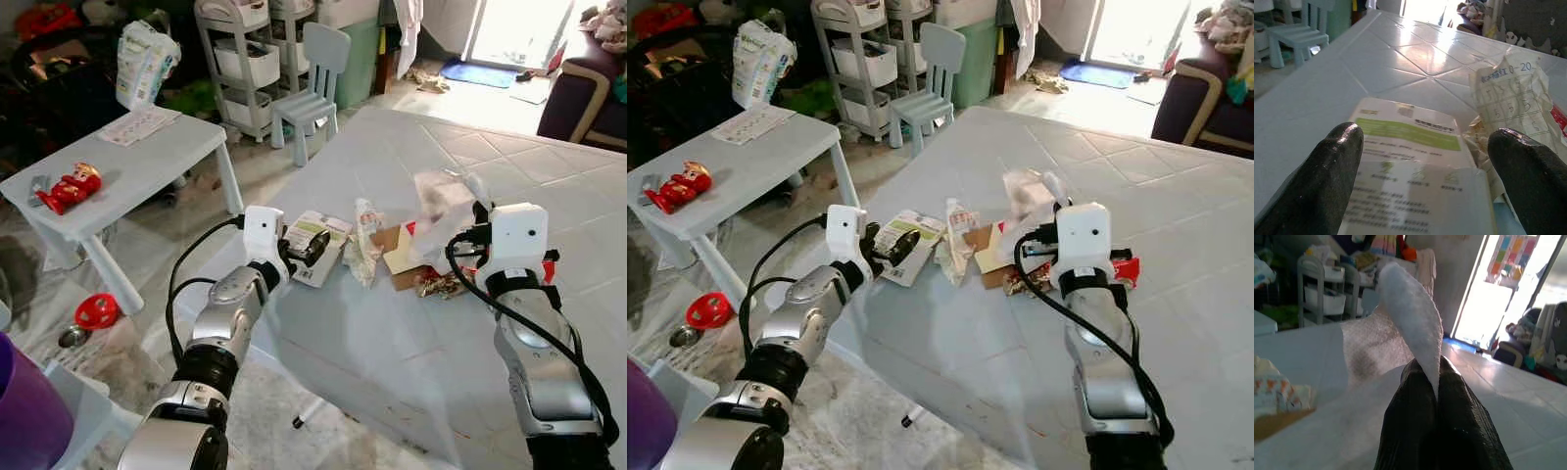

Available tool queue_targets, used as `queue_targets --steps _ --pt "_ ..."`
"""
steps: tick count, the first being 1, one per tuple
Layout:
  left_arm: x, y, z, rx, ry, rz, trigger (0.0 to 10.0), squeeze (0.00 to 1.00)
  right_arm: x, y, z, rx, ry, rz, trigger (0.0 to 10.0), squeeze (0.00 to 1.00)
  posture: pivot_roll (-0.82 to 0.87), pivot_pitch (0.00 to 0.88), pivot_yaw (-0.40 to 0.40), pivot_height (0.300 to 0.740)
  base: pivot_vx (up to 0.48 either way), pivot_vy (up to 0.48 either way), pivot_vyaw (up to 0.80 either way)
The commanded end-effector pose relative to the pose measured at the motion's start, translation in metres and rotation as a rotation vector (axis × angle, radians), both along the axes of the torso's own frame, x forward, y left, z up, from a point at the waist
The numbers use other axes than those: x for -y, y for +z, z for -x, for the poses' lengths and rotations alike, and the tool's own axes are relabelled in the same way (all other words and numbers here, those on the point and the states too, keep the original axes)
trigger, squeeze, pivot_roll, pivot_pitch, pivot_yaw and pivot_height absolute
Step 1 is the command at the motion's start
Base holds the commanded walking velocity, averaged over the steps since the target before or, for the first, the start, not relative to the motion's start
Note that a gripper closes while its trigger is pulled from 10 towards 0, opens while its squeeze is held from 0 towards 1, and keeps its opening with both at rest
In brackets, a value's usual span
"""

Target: Picking trash to rubbish bin

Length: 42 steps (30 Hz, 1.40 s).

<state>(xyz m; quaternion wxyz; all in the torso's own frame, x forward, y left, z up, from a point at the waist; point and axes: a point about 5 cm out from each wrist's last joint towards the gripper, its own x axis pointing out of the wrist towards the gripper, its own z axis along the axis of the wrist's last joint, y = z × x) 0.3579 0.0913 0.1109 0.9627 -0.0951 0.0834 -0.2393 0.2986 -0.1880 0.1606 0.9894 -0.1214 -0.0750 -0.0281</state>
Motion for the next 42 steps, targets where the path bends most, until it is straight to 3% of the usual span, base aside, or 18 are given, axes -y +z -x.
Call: queue_targets --steps 1,8,14,21,30,31,32,33,42 --pt "0.003 0.003 -0.003 0.009 -0.02 -0.009 10.0 0.0 -0.001 0.007 0.003 0.012 0.03 -0.006 0.0 0.0 -0.14 0.057 0.013 0.74 0.0 0.0 0.0" --pt "0.014 -0.006 -0.002 -0.018 -0.068 -0.04 10.0 0.0 -0.007 0.008 0.013 -0.022 0.137 0.022 0.0 0.0 -0.16 0.053 0.015 0.74 0.0 0.0 0.0" --pt "0.011 -0.017 -0.001 -0.056 -0.079 -0.115 10.0 0.0 -0.008 0.008 0.013 -0.034 0.134 0.005 0.0 0.0 -0.16 0.046 0.016 0.74 0.0 0.0 0.0" --pt "0.01 -0.028 0.004 -0.049 -0.146 -0.284 10.0 0.0 -0.016 0.008 0.011 -0.037 0.161 -0.005 0.0 0.0 -0.15 0.038 0.019 0.74 0.0 0.0 0.0" --pt "-0.001 -0.041 0.009 -0.069 -0.156 -0.37 10.0 0.0 -0.02 0.007 0.006 -0.036 0.165 -0.011 0.0 0.0 -0.13 0.03 0.021 0.74 0.0 0.0 0.0" --pt "-0.003 -0.042 0.011 -0.07 -0.154 -0.377 8.0 0.0 -0.021 0.007 0.005 -0.034 0.168 -0.013 0.0 0.0 -0.13 0.028 0.021 0.74 0.0 0.0 0.0" --pt "-0.003 -0.042 0.011 -0.07 -0.154 -0.377 8.0 0.0 -0.021 0.007 0.005 -0.034 0.168 -0.013 0.0 0.0 -0.13 0.028 0.021 0.74 0.0 0.0 0.0" --pt "-0.006 -0.046 0.014 -0.071 -0.155 -0.38 10.0 0.0 -0.022 0.008 0.005 -0.033 0.169 -0.014 0.0 0.0 -0.12 0.026 0.022 0.74 0.0 0.0 0.0" --pt "-0.032 -0.062 0.035 -0.075 -0.123 -0.392 10.0 0.0 -0.023 0.006 0.002 -0.033 0.17 -0.022 0.0 0.0 -0.09 0.022 0.02 0.74 0.0 0.0 0.0"
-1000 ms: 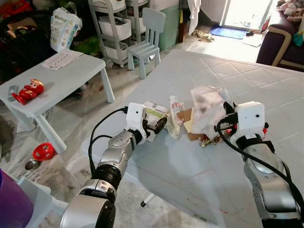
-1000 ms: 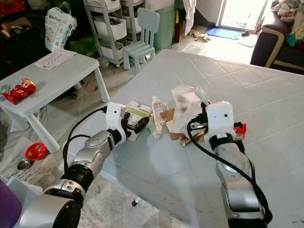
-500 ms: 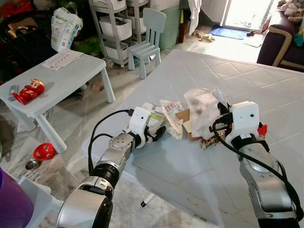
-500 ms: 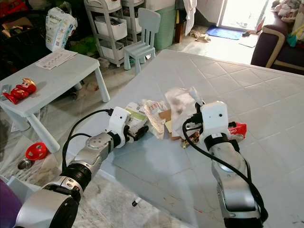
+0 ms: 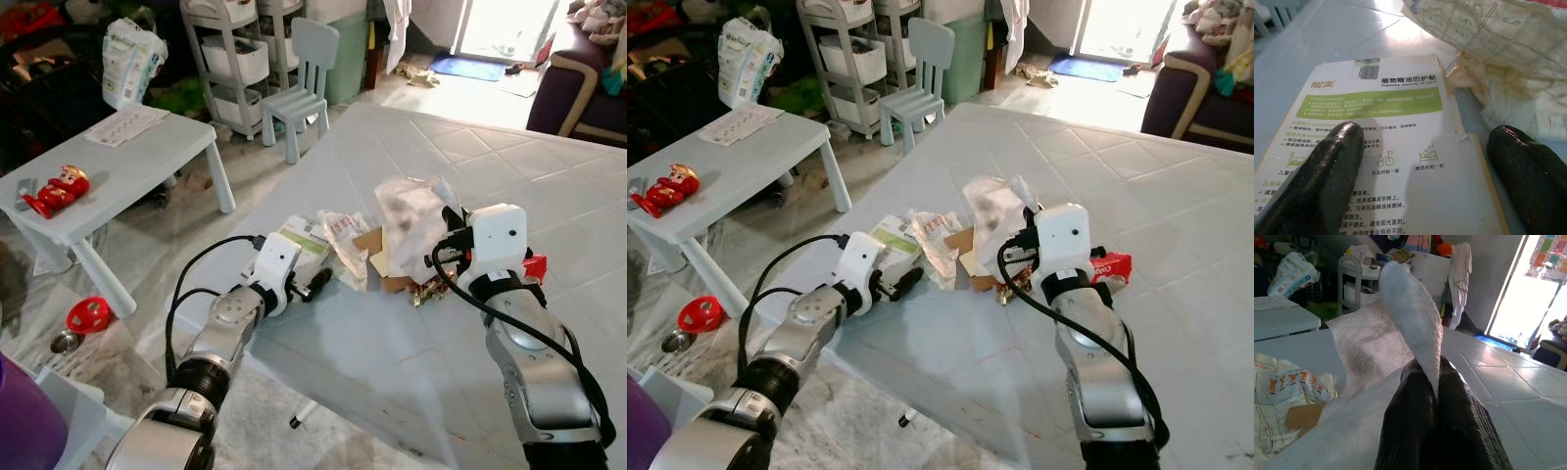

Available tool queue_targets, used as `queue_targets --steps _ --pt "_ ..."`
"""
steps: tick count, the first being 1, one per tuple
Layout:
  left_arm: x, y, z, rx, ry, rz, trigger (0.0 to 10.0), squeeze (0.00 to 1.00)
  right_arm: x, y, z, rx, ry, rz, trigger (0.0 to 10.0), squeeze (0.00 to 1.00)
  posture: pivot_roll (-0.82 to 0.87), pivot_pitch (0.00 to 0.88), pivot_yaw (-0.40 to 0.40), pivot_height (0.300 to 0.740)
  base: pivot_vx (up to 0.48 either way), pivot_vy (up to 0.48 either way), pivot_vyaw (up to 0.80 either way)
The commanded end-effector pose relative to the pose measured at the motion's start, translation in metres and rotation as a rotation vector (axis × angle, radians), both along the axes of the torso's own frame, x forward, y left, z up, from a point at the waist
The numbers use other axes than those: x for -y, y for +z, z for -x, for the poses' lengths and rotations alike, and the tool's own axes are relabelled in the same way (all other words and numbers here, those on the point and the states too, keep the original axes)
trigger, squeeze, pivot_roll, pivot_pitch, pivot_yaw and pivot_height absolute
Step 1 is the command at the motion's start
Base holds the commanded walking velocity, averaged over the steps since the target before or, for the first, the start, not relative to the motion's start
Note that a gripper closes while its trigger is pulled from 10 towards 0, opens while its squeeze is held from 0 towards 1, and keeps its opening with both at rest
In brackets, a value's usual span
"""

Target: Picking trash to rubbish bin

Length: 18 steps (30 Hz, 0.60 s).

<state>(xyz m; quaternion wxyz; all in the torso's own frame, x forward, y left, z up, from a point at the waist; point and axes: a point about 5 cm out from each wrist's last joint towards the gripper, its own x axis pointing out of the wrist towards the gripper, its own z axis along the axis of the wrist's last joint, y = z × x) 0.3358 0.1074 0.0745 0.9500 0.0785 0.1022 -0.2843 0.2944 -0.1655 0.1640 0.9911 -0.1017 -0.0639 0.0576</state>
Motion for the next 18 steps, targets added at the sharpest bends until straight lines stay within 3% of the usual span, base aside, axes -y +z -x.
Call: queue_targets --steps 1,4,14,15,16,18 --pt "-0.023 -0.027 0.017 -0.112 0.052 -0.062 10.0 0.0 -0.001 0.002 -0.003 0.009 0.003 0.001 0.0 0.0 -0.08 0.02 0.017 0.74 0.0 0.0 0.0" --pt "-0.033 -0.026 0.025 -0.089 0.101 -0.043 10.0 0.0 -0.005 0.002 -0.006 0.011 0.015 -0.003 0.0 0.0 -0.07 0.013 0.014 0.74 0.0 0.0 0.0" --pt "-0.041 -0.007 0.044 -0.019 0.151 -0.001 10.0 0.0 -0.008 0.003 -0.014 0.019 0.03 -0.007 0.0 0.0 -0.04 0.0 0.008 0.74 0.0 0.0 0.0" --pt "-0.042 -0.005 0.045 -0.011 0.158 0.005 9.3 0.0 -0.008 0.003 -0.014 0.02 0.031 -0.008 0.0 0.0 -0.03 0.0 0.008 0.74 0.0 0.0 0.0" --pt "-0.042 -0.003 0.046 -0.006 0.171 0.019 0.2 0.0 -0.01 0.002 -0.015 0.02 0.032 -0.01 0.0 0.0 -0.03 0.0 0.009 0.74 0.0 0.0 0.0" --pt "-0.041 -0.003 0.047 -0.018 0.18 0.028 0.0 0.0 -0.012 0.002 -0.016 0.024 0.036 -0.015 0.0 0.0 -0.03 0.0 0.01 0.74 0.0 0.0 0.0"
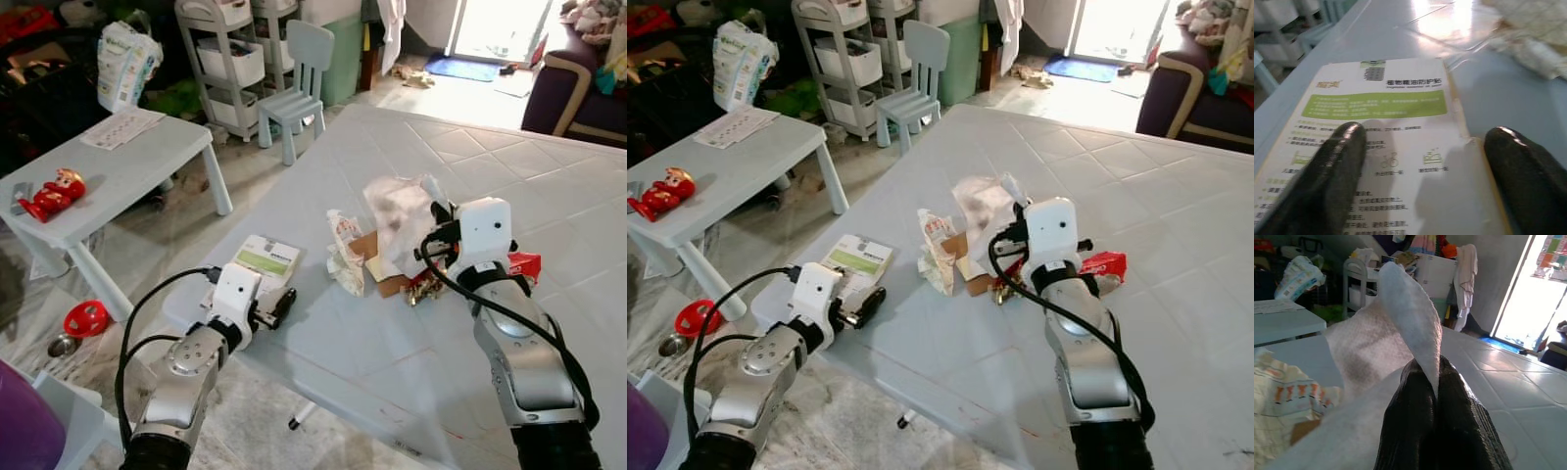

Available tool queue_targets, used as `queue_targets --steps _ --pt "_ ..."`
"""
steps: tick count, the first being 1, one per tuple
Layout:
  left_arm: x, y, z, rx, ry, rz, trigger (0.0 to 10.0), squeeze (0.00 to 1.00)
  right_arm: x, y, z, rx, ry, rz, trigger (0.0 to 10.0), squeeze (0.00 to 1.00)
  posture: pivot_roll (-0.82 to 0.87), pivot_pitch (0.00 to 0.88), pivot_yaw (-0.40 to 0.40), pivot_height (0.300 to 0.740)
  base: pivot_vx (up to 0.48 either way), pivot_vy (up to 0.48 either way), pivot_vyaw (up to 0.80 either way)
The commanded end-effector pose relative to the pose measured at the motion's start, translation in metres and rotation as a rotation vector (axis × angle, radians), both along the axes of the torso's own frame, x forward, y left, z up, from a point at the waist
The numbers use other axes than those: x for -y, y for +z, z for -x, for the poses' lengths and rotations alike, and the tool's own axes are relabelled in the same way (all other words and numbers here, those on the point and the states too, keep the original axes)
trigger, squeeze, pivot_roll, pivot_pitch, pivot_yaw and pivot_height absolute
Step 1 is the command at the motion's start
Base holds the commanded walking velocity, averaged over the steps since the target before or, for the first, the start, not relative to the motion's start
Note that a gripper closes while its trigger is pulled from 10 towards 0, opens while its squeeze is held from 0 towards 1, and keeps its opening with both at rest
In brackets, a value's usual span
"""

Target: Picking trash to rubbish bin

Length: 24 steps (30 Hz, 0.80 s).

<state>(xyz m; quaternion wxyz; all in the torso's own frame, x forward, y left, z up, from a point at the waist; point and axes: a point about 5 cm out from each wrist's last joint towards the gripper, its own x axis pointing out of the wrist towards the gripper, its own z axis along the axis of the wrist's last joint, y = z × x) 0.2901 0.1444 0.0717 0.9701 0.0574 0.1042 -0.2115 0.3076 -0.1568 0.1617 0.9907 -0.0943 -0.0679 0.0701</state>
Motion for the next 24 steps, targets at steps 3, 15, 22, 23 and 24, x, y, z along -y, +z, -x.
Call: queue_targets --steps 3,15,22,23,24 --pt "-0.001 0.001 0.002 -0.019 0.022 0.015 0.0 0.0 -0.004 0.004 -0.004 0.022 0.01 -0.004 0.0 0.0 -0.03 0.0 0.01 0.74 0.0 0.0 0.0" --pt "0.014 0.011 -0.002 -0.01 -0.01 0.048 0.0 0.0 -0.002 0.004 -0.005 0.031 -0.002 -0.007 0.0 0.0 -0.04 0.0 0.013 0.74 0.0 0.0 0.0" --pt "0.015 0.011 0.0 -0.018 -0.012 0.054 0.0 0.0 -0.003 0.002 -0.004 0.03 -0.002 -0.008 0.0 0.0 -0.04 0.0 0.012 0.74 0.0 0.0 0.0" --pt "0.015 0.011 0.0 -0.018 -0.012 0.054 0.0 0.0 -0.003 0.002 -0.004 0.03 -0.002 -0.008 0.0 0.0 -0.04 0.0 0.012 0.74 0.0 0.0 0.0" --pt "0.015 0.011 0.0 -0.018 -0.012 0.054 0.0 0.0 -0.003 0.002 -0.004 0.03 -0.002 -0.008 0.0 0.0 -0.04 0.0 0.012 0.74 0.0 0.0 0.0"
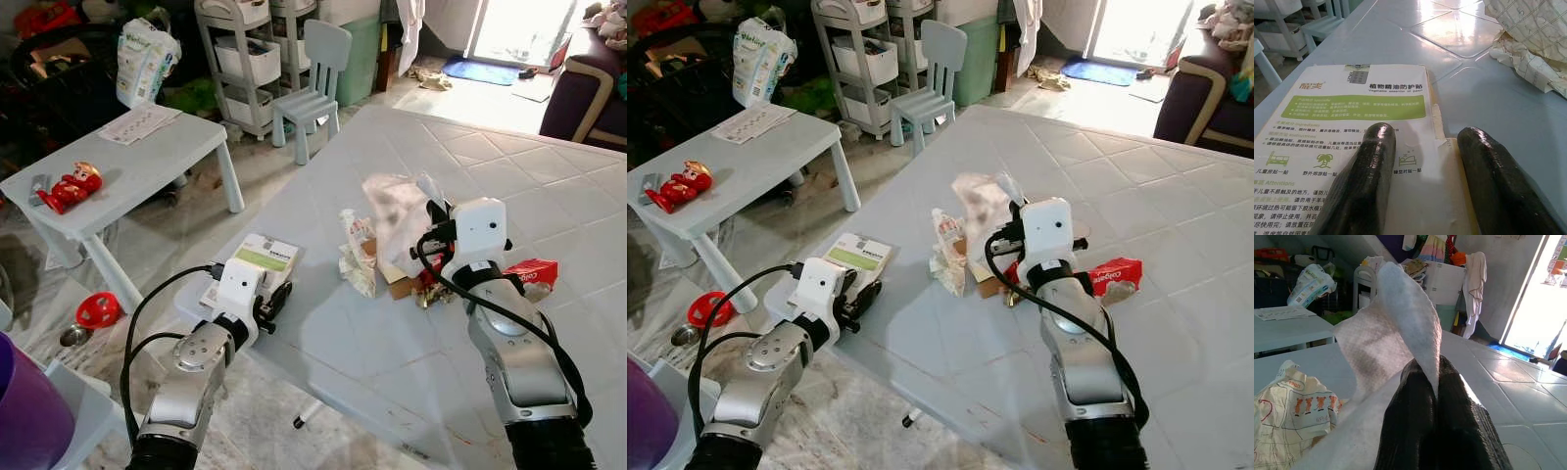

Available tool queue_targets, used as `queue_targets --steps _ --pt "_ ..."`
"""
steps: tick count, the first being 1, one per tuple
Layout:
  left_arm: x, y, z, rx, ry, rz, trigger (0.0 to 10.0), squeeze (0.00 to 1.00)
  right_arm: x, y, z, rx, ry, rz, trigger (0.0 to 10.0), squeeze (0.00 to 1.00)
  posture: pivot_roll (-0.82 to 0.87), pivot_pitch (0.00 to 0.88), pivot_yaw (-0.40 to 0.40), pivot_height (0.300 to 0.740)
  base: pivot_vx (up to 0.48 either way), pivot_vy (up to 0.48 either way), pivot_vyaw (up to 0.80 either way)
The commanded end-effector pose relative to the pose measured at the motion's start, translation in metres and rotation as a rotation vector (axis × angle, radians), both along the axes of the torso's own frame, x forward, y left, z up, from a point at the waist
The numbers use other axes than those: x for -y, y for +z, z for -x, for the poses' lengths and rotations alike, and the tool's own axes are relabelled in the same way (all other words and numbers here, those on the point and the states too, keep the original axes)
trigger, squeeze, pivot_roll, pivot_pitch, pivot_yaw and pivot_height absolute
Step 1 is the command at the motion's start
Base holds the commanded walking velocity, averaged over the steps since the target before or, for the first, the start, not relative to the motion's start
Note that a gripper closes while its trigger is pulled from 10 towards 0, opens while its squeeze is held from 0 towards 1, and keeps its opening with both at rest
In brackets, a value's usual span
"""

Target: Picking trash to rubbish bin

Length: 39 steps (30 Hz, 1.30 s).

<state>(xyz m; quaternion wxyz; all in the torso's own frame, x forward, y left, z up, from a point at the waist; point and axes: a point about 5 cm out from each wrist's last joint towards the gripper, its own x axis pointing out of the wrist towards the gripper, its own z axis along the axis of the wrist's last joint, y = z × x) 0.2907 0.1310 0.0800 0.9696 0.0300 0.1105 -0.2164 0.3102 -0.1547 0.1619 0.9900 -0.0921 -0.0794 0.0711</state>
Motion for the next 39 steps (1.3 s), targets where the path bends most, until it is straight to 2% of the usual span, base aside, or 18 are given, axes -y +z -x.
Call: queue_targets --steps 1,27,28,30,34,39 --pt "0.002 0.003 0.0 0.007 -0.009 0.003 0.0 0.0 -0.001 0.002 -0.002 0.008 -0.006 -0.002 0.0 0.0 -0.04 0.0 0.012 0.74 0.0 0.0 0.0" --pt "0.002 0.003 0.0 0.005 -0.008 0.004 0.0 0.0 -0.001 0.002 -0.002 0.009 -0.006 -0.002 0.0 0.0 -0.04 0.0 0.012 0.74 0.0 0.0 0.0" --pt "0.005 0.021 -0.008 0.099 -0.001 0.043 0.0 0.0 0.0 0.003 -0.003 0.012 -0.008 0.001 0.0 0.0 -0.05 0.0 0.007 0.74 0.0 0.0 0.0" --pt "0.01 0.045 -0.017 0.225 0.003 0.081 0.0 0.0 0.0 0.005 -0.006 0.018 -0.009 0.006 0.0 0.0 -0.05 0.0 0.005 0.74 0.0 0.0 0.0" --pt "0.014 0.057 -0.02 0.282 0.005 0.099 0.0 0.0 0.0 0.005 -0.006 0.02 -0.009 0.007 0.0 0.0 -0.05 0.0 0.006 0.74 0.0 0.0 0.0" --pt "0.013 0.081 -0.024 0.421 0.042 0.09 0.0 0.0 0.0 0.004 -0.006 0.019 -0.012 0.007 0.0 0.0 -0.05 0.0 0.006 0.74 0.0 0.0 0.0"
